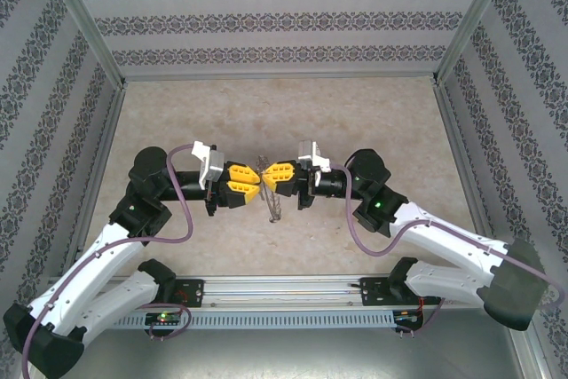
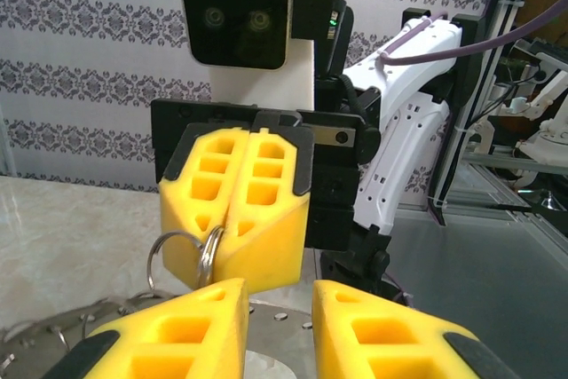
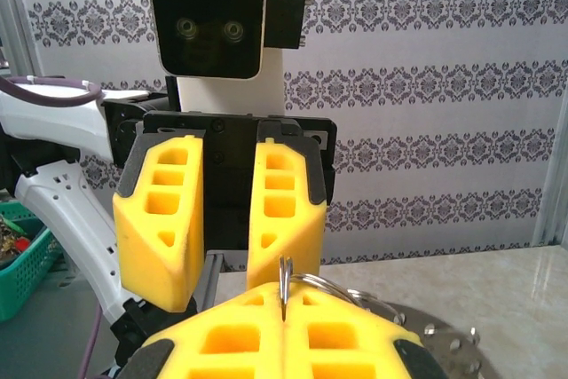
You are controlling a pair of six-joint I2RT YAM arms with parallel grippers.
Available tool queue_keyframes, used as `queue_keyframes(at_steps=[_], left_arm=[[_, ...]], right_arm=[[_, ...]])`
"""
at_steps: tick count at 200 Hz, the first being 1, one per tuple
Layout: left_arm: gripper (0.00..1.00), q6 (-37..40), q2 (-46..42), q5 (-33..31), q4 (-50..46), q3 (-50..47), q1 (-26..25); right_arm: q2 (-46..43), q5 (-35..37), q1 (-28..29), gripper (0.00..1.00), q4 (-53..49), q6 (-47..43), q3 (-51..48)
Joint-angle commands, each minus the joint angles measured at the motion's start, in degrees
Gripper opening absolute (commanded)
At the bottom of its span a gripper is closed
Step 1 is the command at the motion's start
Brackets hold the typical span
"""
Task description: Put the keys on the keyring
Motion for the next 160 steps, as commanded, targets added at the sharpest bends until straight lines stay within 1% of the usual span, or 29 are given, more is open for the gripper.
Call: queue_keyframes(at_steps=[1, 44, 88, 93, 160], left_arm=[[0.25, -0.36, 0.13, 0.23, 2.90, 0.45, -0.83], [0.22, 0.26, 0.88, -0.69, 1.91, 0.35, -0.87], [0.22, 0.43, 0.88, -1.38, 2.12, -0.36, -0.87], [0.22, 0.36, 0.89, -1.42, 2.29, -0.43, -0.84], [0.23, 0.77, 0.92, -2.20, 2.85, -0.88, -0.85]], right_arm=[[-0.38, -1.52, -0.37, 0.00, 5.06, 1.00, -0.05], [-1.57, -0.88, -0.51, 0.00, 5.78, 1.01, -0.82], [-1.47, -1.14, -0.57, 0.00, 6.68, 1.84, -1.09], [-1.51, -1.18, -0.59, 0.00, 7.96, 1.88, -1.11], [-1.66, -1.54, -0.66, 0.00, 8.47, 2.52, -1.26]])
